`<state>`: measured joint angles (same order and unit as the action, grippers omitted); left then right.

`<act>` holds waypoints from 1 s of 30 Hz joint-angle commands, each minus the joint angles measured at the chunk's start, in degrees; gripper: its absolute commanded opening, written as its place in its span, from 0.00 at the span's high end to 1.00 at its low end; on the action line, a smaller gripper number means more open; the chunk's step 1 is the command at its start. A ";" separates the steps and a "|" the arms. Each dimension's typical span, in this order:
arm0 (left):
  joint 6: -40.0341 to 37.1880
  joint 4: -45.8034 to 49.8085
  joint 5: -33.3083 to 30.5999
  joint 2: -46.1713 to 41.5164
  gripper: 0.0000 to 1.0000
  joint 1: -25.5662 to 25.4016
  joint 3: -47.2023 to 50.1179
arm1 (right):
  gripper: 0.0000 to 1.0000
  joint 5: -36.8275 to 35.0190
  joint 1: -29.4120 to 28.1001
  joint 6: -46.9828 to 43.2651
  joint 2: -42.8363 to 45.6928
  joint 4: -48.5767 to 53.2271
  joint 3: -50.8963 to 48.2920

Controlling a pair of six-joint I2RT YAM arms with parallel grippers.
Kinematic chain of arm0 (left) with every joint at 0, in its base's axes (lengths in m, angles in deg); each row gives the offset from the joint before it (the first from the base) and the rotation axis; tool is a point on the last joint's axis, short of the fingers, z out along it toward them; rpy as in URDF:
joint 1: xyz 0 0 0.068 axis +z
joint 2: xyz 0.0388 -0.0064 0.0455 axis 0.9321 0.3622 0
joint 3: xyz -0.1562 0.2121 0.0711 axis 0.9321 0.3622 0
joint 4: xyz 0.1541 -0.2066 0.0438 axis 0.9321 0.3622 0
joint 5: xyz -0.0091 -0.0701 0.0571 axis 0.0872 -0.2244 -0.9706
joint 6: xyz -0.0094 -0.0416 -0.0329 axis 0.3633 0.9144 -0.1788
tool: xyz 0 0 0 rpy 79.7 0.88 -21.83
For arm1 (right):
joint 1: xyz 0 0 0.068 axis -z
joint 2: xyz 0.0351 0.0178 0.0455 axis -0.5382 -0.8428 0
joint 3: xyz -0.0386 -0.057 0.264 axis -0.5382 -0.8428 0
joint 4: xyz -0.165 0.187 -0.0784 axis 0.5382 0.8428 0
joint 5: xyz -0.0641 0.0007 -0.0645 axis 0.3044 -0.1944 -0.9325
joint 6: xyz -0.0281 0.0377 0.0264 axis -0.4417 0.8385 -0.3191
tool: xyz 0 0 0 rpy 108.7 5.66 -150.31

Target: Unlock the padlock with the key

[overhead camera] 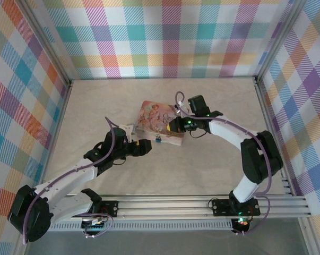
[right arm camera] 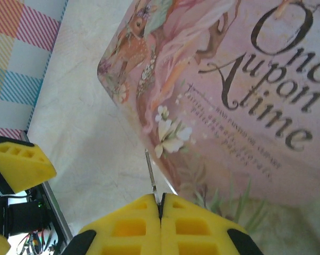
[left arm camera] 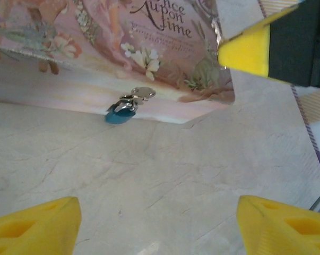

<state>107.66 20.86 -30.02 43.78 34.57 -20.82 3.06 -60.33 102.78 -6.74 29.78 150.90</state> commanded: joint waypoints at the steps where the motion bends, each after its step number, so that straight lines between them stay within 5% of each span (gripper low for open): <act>1: -4.10 -3.10 1.77 2.00 0.19 0.40 0.10 | 1.00 0.66 0.17 0.21 -1.89 -0.11 2.91; 16: -9.19 -17.30 2.99 17.99 0.13 0.36 1.40 | 1.00 -3.93 0.35 -0.35 -6.76 4.99 2.22; 30: -10.79 -31.33 0.13 30.71 0.21 -0.86 0.74 | 1.00 -5.72 0.32 -1.10 -6.11 6.01 -0.15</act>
<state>98.19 -5.15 -28.27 73.33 34.24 -20.15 0.48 -60.27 102.75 -12.10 31.46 152.82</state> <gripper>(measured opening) 0.787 0.053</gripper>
